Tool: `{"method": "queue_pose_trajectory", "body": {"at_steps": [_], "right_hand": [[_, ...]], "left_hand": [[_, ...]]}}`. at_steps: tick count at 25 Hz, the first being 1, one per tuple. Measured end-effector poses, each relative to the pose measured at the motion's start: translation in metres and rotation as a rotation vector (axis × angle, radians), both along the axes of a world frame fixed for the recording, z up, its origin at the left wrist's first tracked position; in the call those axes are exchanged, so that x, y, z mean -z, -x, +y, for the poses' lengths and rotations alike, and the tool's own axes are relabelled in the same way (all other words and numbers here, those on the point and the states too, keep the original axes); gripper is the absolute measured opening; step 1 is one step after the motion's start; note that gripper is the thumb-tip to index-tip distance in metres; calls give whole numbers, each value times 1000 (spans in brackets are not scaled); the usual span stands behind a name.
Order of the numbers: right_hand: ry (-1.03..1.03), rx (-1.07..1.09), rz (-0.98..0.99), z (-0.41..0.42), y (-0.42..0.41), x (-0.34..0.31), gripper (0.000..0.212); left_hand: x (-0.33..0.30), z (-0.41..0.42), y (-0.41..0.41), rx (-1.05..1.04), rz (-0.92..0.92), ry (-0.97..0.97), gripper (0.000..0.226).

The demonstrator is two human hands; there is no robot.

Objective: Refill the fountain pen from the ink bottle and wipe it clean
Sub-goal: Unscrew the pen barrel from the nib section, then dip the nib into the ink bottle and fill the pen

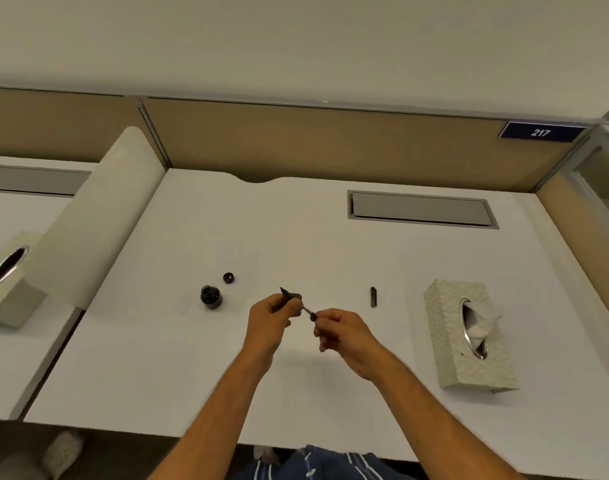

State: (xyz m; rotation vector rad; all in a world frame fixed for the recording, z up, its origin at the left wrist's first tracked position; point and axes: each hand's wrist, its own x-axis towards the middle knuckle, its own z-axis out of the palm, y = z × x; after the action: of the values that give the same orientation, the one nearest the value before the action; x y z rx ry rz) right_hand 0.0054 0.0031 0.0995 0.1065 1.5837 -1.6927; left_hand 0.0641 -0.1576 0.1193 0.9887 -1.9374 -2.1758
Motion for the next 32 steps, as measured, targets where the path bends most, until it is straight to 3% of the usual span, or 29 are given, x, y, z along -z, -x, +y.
{"method": "queue_pose_trajectory", "body": {"at_steps": [10,20,32], "right_hand": [[128,92,-67,-22,5,3,18],[-108,-101,383,-111,4,-11,18],[-300,-86,527,-226,20,5,13]], "left_hand": [[13,-11,-43,9,-57,54,13],[29,-110,-33,155,-91,503,16],[64,-214,4,161,2,597,9]]}}
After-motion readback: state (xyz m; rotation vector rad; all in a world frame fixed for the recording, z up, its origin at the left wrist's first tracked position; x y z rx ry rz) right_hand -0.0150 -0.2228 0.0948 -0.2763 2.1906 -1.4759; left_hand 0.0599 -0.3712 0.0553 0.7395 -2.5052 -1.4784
